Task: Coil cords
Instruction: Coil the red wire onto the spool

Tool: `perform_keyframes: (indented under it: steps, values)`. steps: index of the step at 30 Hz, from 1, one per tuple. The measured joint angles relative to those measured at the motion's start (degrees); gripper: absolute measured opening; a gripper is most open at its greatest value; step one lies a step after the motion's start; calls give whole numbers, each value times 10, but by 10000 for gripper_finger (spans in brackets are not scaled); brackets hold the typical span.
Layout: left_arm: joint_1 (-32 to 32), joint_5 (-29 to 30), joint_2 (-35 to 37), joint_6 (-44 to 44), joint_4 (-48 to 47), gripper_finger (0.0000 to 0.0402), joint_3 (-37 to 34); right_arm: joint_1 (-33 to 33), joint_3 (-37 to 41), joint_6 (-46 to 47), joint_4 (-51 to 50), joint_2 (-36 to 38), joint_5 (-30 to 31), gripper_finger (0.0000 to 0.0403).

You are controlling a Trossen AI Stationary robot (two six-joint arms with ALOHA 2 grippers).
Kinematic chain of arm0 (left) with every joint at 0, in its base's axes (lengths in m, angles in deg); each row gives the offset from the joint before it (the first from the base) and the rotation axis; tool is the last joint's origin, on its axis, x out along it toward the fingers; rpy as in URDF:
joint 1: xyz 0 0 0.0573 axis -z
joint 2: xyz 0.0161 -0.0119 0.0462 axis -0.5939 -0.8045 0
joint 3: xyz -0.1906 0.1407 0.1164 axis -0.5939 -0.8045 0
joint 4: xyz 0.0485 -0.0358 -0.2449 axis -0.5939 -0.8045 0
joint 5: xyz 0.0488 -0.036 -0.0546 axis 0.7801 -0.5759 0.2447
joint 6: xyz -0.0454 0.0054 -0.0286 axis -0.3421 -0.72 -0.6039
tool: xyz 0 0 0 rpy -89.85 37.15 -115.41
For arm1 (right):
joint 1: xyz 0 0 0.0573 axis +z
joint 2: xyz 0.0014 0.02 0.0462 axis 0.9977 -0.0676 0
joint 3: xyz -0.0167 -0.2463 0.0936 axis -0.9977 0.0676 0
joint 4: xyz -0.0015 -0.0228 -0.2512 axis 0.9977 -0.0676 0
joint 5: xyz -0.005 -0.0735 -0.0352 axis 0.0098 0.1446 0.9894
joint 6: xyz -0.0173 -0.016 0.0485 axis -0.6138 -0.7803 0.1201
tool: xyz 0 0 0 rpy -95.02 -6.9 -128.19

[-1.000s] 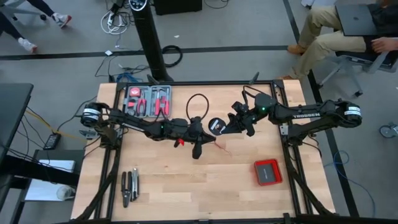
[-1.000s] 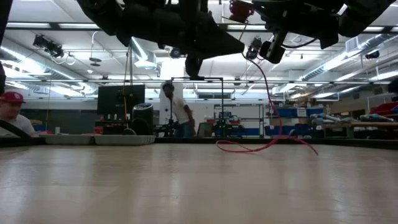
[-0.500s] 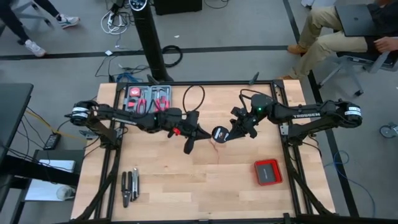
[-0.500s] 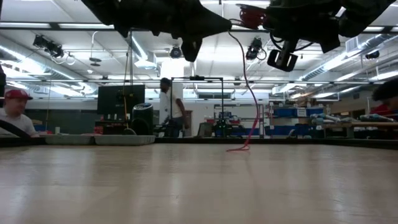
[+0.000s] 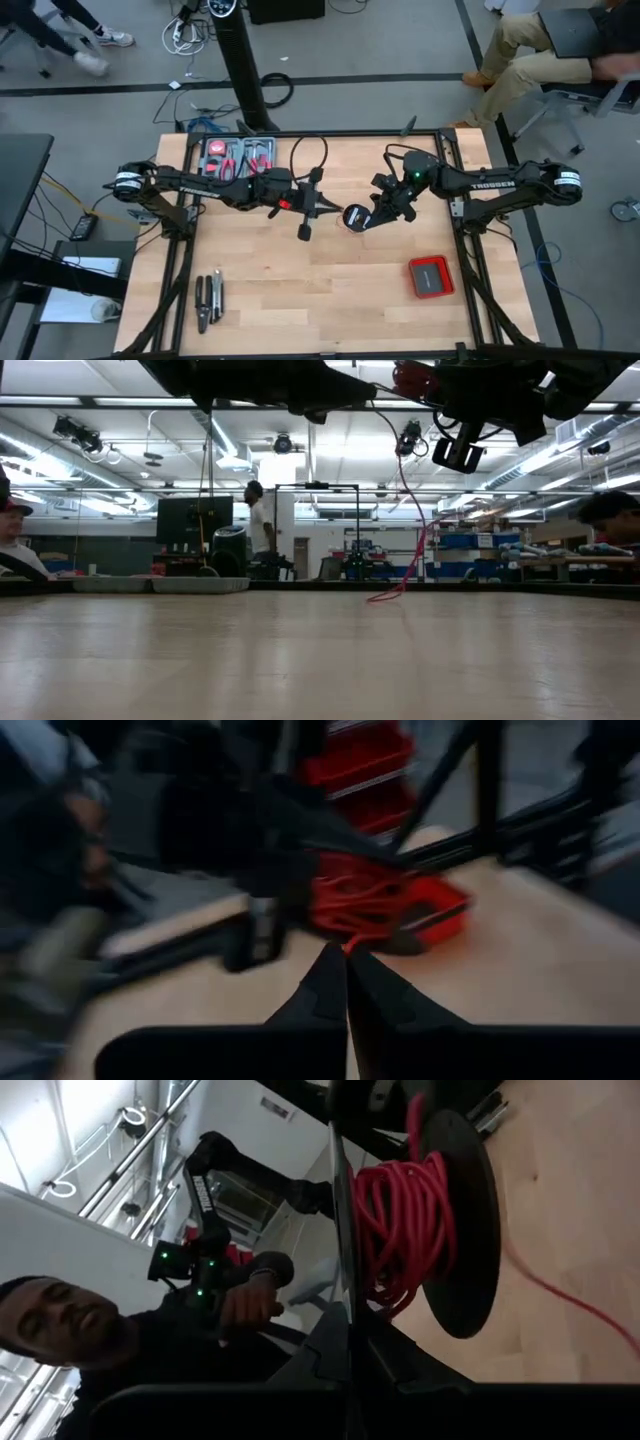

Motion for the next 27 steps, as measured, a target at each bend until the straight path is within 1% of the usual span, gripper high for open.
perform_keyframes:
  steps: [3,7,12,17,22,27]
  values:
    - [0,36,0,62,0,2,5,0,0,6,1,0,1,0]
    - [0,47,-9,99,37,2,7,0,0,15,12,0,6,0]
    - [1,68,-30,103,58,4,7,0,0,18,13,0,8,0]
    - [4,87,-35,103,78,23,7,4,1,14,14,0,16,0]
    - [5,89,-35,108,112,41,7,10,1,13,21,0,17,0]
    - [5,89,-35,128,113,54,7,13,1,13,45,0,16,0]
